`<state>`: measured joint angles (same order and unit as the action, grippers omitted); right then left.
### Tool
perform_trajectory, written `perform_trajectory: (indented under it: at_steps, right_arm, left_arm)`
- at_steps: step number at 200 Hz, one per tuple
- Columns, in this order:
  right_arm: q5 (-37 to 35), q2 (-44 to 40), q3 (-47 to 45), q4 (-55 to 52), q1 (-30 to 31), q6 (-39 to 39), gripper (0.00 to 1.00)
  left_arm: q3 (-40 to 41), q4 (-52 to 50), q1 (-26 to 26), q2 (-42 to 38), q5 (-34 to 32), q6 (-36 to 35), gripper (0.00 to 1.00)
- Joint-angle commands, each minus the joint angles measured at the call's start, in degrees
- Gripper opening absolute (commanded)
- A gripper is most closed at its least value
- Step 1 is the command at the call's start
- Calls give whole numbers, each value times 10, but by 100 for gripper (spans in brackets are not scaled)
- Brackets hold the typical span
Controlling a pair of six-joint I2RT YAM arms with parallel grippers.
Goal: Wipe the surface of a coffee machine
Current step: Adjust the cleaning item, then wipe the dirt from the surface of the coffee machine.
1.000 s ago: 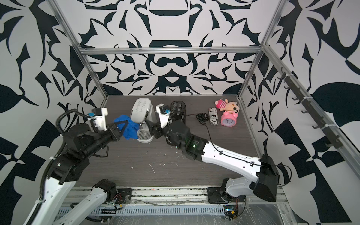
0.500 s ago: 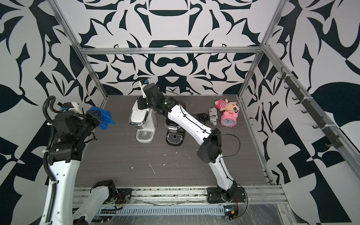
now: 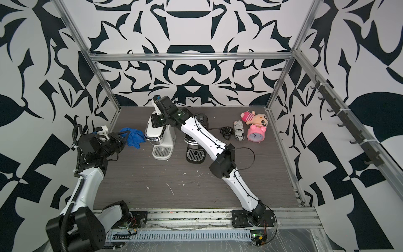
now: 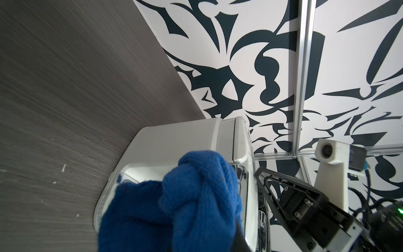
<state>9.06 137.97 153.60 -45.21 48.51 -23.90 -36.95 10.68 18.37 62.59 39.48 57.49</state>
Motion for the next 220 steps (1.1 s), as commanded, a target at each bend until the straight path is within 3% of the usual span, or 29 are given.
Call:
perform_trajectory:
  at_steps: [1,51,77,100,129,165,187,220]
  right_arm:
    - [14,16,11,-46,0,-4,0]
    - [19,15,-11,-33,0,-4,0]
    - [23,19,-20,-31,0,-4,0]
    - [27,19,-30,-31,-1,-5,0]
    - [28,21,-31,-31,-1,-5,0]
    - [32,24,-31,-30,-5,-6,0]
    - [34,23,-54,-30,-5,-7,0]
    - [34,22,-66,-30,-5,-6,0]
  left_arm:
    - [23,90,2,42,48,24,0]
    - [46,201,-43,150,87,55,0]
    - [44,224,-87,177,60,44,0]
    - [48,269,-93,208,38,51,0]
    - [62,467,-100,287,53,134,0]
    - [78,716,-120,446,52,247,0]
    - [80,719,-139,497,41,232,0]
    - [96,719,-170,491,8,213,0]
